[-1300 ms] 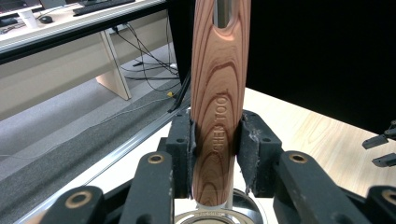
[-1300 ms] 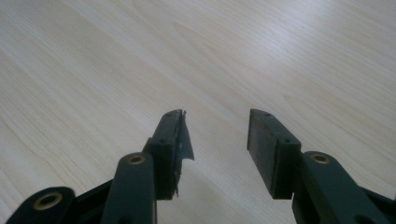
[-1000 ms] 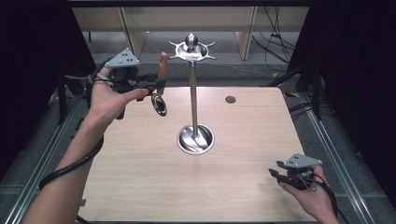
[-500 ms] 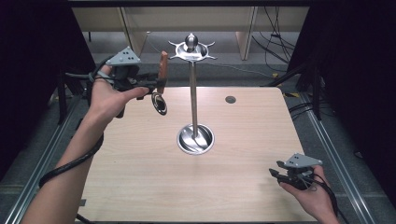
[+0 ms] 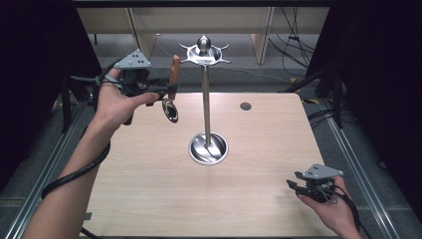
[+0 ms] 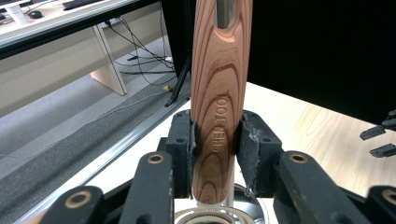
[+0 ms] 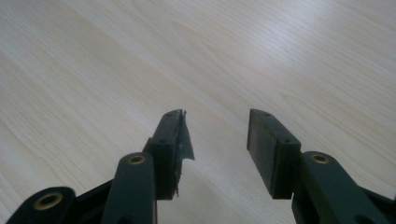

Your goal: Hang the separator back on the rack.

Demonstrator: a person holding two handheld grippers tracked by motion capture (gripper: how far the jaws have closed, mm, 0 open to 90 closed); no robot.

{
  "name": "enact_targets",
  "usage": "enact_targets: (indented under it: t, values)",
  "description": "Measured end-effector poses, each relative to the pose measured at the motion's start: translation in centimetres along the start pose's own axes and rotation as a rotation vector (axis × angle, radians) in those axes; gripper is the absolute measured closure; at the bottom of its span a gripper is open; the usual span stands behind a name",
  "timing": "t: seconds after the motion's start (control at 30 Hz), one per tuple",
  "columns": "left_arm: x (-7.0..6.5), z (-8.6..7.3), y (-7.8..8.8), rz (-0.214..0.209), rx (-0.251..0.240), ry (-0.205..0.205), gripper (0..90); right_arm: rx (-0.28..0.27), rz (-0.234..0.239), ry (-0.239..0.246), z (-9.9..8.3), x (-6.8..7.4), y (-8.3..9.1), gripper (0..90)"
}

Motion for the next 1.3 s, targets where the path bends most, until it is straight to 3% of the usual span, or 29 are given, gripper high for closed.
enact_targets:
  t: [0.03, 0.57, 0.6, 0.73, 1.1, 1.3]
  values:
    - [0.0, 0.0, 0.0, 0.0, 0.001, -0.001, 67.0, 0.001, 0.002, -0.022, -0.1, 0.2, 0.0, 56.7]
    - [-0.2, 0.4, -0.6, -0.013, 0.016, -0.001, 67.0, 0.002, 0.002, -0.023, -0.1, 0.2, 0.0, 56.7]
    - [-0.2, 0.4, -0.6, -0.014, 0.019, -0.004, 67.0, 0.001, 0.0, 0.001, 0.0, 0.0, 0.0, 56.7]
    - [-0.2, 0.5, -0.8, -0.016, 0.022, -0.004, 67.0, 0.002, 0.001, -0.023, -0.1, 0.2, 0.0, 56.8]
    - [-0.3, 0.8, -1.3, -0.019, 0.022, 0.0, 67.0, -0.001, 0.005, -0.024, 0.0, 0.2, 0.0, 56.8]
    - [-0.5, 0.9, -1.6, -0.018, 0.023, 0.006, 66.9, 0.001, 0.001, 0.001, 0.0, 0.0, 0.0, 56.8]
Point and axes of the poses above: each handheld gripper's, and its own axes: y roughly backward along the jaws, z roughly out of its top, x roughly to its left, the point moved 10 cm from there along -y, roughly forward along the jaws, and after that the axes turned 3 degrees about x, right-handed, at the moved point
